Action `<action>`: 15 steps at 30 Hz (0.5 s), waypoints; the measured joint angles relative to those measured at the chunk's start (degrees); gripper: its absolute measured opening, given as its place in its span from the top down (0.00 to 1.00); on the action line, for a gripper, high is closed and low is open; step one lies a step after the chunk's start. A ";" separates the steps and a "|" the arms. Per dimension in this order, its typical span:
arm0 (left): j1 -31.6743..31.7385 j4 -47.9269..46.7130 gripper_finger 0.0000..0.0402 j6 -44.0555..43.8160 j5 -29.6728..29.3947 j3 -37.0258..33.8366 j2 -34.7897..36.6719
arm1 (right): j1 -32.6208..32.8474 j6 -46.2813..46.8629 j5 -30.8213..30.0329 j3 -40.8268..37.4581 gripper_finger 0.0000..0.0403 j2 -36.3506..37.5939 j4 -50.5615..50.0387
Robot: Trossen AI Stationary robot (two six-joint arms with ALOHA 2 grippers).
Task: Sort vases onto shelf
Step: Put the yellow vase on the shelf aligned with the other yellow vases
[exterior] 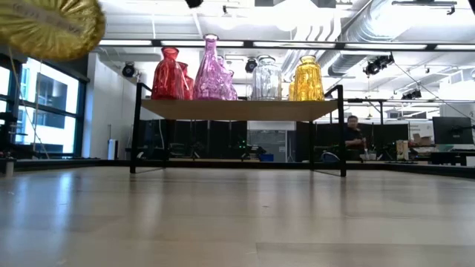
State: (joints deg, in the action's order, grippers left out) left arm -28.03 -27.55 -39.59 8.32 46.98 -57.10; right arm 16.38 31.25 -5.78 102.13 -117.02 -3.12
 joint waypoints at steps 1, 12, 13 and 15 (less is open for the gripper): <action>0.00 0.37 0.93 0.25 -0.11 0.00 0.00 | 0.00 1.13 0.03 0.00 0.36 -0.04 1.20; -0.04 0.50 0.93 0.81 0.02 0.02 0.00 | -0.66 2.81 6.25 0.00 0.36 0.01 2.47; -0.04 0.48 0.93 0.83 0.02 0.02 0.00 | -0.66 2.79 7.80 0.00 0.36 0.01 2.53; -0.04 0.50 0.92 0.83 0.02 0.02 0.00 | -0.66 2.81 8.96 0.00 0.36 0.01 2.36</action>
State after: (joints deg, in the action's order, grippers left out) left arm -28.08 -27.05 -38.76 8.34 47.00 -57.10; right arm 15.73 34.06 3.18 102.13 -117.01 -0.76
